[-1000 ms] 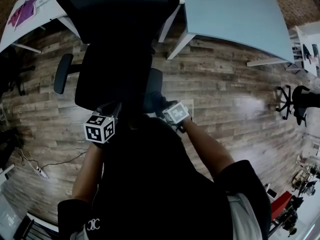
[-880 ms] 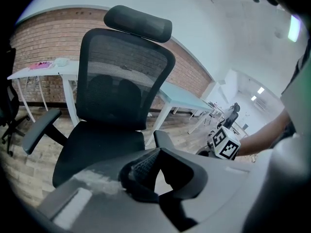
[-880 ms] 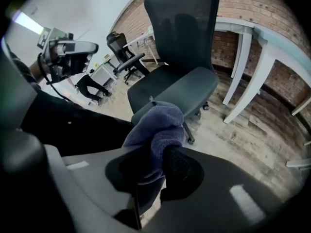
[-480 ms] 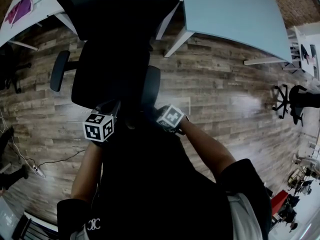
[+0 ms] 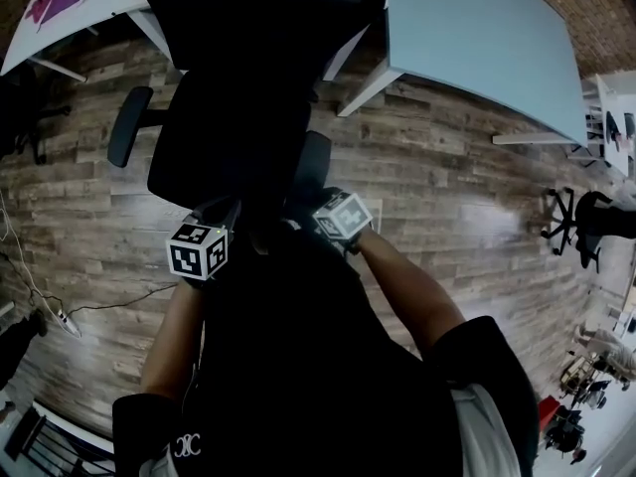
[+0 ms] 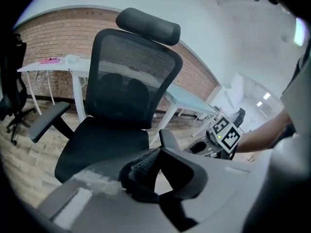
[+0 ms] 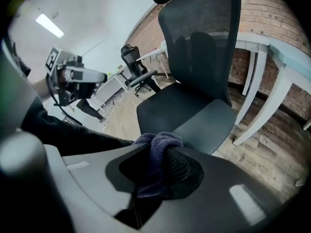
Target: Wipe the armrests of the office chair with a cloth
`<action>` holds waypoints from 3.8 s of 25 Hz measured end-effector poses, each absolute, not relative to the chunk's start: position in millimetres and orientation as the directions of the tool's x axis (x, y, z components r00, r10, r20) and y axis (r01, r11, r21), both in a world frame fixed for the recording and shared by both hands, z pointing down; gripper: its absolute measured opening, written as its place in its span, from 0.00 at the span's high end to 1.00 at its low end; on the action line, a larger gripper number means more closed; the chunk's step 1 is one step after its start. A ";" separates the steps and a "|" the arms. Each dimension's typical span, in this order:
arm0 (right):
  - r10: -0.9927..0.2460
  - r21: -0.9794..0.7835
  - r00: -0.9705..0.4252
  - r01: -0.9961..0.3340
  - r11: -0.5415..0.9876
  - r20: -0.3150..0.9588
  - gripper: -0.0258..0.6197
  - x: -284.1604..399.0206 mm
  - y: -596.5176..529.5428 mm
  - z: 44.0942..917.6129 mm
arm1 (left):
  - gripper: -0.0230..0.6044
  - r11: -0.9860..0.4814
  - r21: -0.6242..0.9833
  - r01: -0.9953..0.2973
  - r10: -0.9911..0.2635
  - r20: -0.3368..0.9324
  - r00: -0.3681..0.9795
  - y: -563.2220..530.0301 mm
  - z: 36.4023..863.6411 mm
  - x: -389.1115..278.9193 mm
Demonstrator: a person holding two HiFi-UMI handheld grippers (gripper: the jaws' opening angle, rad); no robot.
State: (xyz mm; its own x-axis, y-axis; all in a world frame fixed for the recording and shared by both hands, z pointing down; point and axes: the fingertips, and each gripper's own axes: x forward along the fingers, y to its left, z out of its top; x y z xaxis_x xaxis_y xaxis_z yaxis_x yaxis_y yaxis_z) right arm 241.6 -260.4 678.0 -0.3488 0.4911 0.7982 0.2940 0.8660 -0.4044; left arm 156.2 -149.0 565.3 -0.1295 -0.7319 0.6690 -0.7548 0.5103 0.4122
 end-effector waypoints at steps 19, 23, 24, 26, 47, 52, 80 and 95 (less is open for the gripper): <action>0.165 -0.065 -0.380 0.262 0.963 0.910 0.85 138.4 -356.6 692.5 | 0.95 0.570 0.417 -0.708 -0.705 0.691 -0.161 -124.6 570.8 152.1; 0.047 0.023 -0.376 0.181 0.983 0.925 0.85 126.6 -377.9 697.3 | 0.95 0.572 0.428 -0.699 -0.706 0.691 -0.155 -115.4 574.0 147.3; 0.027 0.050 -0.387 0.186 0.981 0.922 0.85 125.3 -376.2 696.0 | 0.95 0.572 0.431 -0.698 -0.708 0.689 -0.154 -113.4 574.6 144.8; -0.012 0.124 -0.437 0.230 0.965 0.899 0.85 119.7 -367.2 686.8 | 0.95 0.568 0.437 -0.698 -0.713 0.685 -0.151 -111.0 575.9 138.6; 0.193 -0.256 0.187 0.853 0.455 0.963 0.85 127.1 -279.2 648.6 | 0.95 0.514 0.524 -0.679 -0.782 0.612 -0.119 -83.4 605.9 81.9; 0.117 -0.436 0.420 0.860 0.265 0.900 0.86 113.4 -270.8 670.1 | 0.95 0.560 0.514 -0.650 -0.757 0.636 -0.148 -56.3 616.2 75.4; -0.275 -0.826 0.810 0.557 0.086 0.517 0.86 172.1 -285.7 799.4 | 0.95 0.578 0.570 -0.584 -0.737 0.672 -0.074 -20.0 688.5 82.7; -0.290 -0.716 0.711 0.690 0.110 0.640 0.86 168.7 -301.9 825.3 | 0.95 0.605 0.548 -0.578 -0.712 0.697 -0.084 -23.6 687.6 104.4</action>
State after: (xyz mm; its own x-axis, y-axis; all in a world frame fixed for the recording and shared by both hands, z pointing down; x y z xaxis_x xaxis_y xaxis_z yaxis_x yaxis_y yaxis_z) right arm 168.7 -301.9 825.3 0.7110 -0.2902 0.6405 0.6896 0.1098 -0.7158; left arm 104.4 -23.6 687.6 -0.0844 -0.7122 0.6969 -0.5783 0.6046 0.5478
